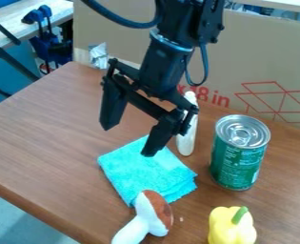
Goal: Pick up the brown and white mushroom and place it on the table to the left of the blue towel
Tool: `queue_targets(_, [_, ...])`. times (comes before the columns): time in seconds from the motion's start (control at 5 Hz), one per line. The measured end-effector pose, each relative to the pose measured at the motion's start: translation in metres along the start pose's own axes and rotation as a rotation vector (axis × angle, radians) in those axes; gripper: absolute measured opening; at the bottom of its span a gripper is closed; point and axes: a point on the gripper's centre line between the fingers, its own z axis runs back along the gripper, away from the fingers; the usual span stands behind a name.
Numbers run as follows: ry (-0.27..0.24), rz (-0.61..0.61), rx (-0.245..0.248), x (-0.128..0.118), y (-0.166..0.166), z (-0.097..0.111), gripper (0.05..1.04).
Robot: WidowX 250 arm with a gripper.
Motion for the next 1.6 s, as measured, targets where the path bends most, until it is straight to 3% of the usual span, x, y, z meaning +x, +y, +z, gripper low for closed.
queue_targets(0.2, [0.023,-0.008,0.002,-0.001,-0.001,-0.007,1.001])
queue_targets(0.4, [-0.07,-0.117,-0.064,-0.027,0.003,-0.014,1.001])
queue_targets(0.6, [-0.158,-0.183,-0.099,-0.043,0.006,-0.009,1.001])
queue_targets(0.8, [-0.201,-0.201,-0.12,-0.056,0.006,-0.011,1.001])
queue_targets(1.6, [-0.245,-0.394,-0.248,-0.026,-0.024,-0.07,1.001])
